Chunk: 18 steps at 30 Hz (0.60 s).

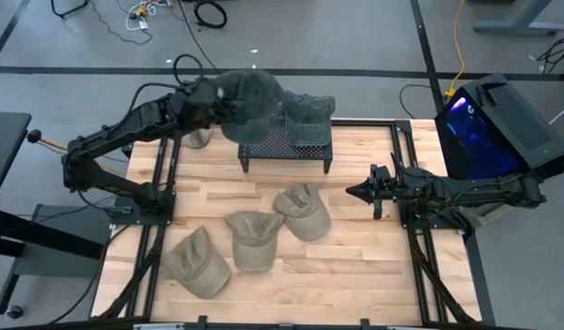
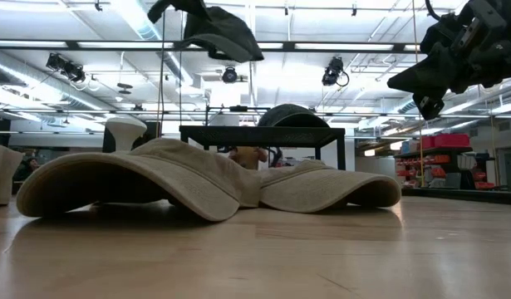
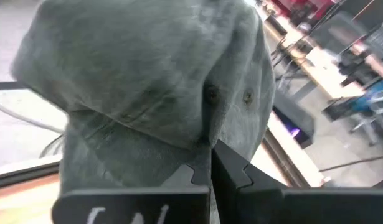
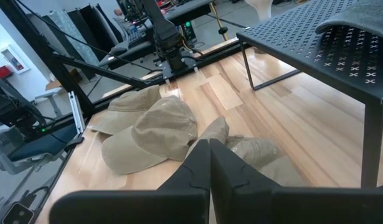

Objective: Pick & Place hat
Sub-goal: Stack the green cap on the other green cap on the shelf

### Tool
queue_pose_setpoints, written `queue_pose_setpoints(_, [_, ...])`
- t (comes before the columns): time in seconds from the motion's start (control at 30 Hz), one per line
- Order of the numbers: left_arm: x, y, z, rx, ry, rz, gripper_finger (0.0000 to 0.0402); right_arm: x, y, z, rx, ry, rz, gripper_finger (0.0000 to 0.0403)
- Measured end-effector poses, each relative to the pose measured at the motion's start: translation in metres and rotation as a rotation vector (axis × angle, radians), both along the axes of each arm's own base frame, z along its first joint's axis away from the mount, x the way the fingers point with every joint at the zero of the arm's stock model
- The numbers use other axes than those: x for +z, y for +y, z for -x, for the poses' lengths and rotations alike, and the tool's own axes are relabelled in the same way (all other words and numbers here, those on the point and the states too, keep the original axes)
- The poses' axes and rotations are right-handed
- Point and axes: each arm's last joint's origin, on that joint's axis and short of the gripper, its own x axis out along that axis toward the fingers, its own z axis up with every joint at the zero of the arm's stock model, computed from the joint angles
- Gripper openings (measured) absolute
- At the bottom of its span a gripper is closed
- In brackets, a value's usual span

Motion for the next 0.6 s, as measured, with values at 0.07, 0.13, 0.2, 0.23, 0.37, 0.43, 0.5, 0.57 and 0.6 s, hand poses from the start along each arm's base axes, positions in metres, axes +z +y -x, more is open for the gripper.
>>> queue_pose_setpoints(0.07, [-0.002, 0.002, -0.005, 0.000, -0.007, -0.003, 0.0001, 0.000, 0.000, 0.000, 0.000, 0.000, 0.000, 0.0000])
queue_pose_setpoints(0.13, [-0.001, 0.005, -0.013, 0.000, -0.043, -0.016, 0.0001, 0.000, 0.000, 0.000, 0.000, 0.001, 0.000, 0.0000])
queue_pose_setpoints(0.2, [-0.002, 0.007, -0.020, -0.003, -0.061, -0.021, 0.0001, 0.000, 0.000, 0.000, 0.000, 0.000, 0.000, 0.0000])
queue_pose_setpoints(0.23, [-0.003, 0.008, -0.024, -0.007, -0.074, -0.024, 0.0001, 0.000, 0.000, 0.000, 0.000, 0.000, 0.000, 0.0000])
queue_pose_setpoints(0.37, [-0.007, 0.013, -0.042, -0.028, -0.130, -0.034, 0.0001, 0.000, 0.000, 0.000, 0.001, 0.000, 0.000, 0.0000])
queue_pose_setpoints(0.43, [-0.008, 0.016, -0.049, -0.042, -0.154, -0.038, 0.0001, 0.000, 0.000, 0.000, 0.002, 0.000, 0.000, 0.0000])
queue_pose_setpoints(0.5, [-0.010, 0.018, -0.058, -0.060, -0.193, -0.043, 0.0001, 0.000, 0.000, 0.000, 0.002, 0.000, 0.000, 0.0000])
queue_pose_setpoints(0.57, [-0.013, 0.020, -0.066, -0.069, -0.210, -0.046, 0.0001, 0.000, 0.000, 0.000, 0.002, 0.000, -0.001, 0.0000])
queue_pose_setpoints(0.6, [-0.014, 0.020, -0.071, -0.073, -0.228, -0.048, 0.0001, 0.000, 0.000, 0.000, 0.003, 0.000, -0.002, 0.0000])
